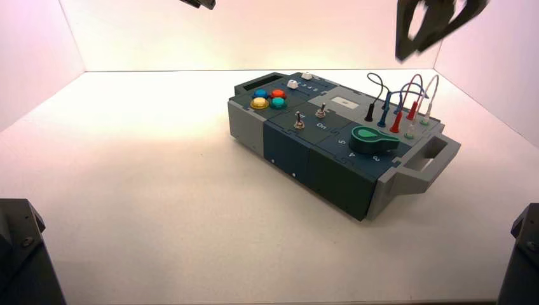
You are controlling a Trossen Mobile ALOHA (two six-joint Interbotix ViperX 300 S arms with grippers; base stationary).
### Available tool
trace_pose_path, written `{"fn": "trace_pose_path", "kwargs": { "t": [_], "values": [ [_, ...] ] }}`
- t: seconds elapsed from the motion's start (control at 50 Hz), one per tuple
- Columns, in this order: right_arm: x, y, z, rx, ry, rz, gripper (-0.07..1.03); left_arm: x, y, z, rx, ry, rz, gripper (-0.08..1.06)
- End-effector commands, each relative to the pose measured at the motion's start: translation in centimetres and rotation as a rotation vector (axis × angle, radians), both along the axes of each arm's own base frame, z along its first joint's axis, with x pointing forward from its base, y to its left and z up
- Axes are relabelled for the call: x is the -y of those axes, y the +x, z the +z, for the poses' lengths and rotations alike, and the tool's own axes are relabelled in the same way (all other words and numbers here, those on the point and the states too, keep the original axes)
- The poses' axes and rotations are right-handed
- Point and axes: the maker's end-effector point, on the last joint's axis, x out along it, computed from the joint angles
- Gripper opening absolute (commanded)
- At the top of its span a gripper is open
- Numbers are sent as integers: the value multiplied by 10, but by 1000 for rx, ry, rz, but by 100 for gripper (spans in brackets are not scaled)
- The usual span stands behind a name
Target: Turn the knob to position 2.
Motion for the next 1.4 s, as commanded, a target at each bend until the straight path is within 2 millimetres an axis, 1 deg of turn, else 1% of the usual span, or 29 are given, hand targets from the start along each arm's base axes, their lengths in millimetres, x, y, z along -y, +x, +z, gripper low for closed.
{"fn": "trace_pose_path", "kwargs": {
  "t": [0.02,0.16,0.36,0.48,0.56,0.68,0.8,0.94,1.06,1.4],
  "values": [
    [0,-5,21,86,47,15,71,2,3,10,28,-11,-5,38],
    [6,-15,32,185,106,10,71,2,3,9,29,-11,-4,38],
    [15,-34,31,277,184,-17,71,2,3,7,27,-9,-5,38],
    [18,-40,42,329,228,-29,71,2,3,6,23,-6,-5,38],
    [21,-43,45,351,241,-34,71,2,4,7,27,-7,-6,38],
    [22,-45,48,369,253,-34,71,3,5,6,25,-4,-7,38],
    [21,-44,45,360,247,-34,71,3,4,1,13,3,-7,38],
    [20,-43,42,346,240,-34,71,4,6,1,7,5,-7,38],
    [20,-43,42,348,242,-35,71,4,6,2,9,4,-8,38],
    [20,-43,40,345,239,-33,71,2,3,-3,-10,15,-9,38]
  ]
}}
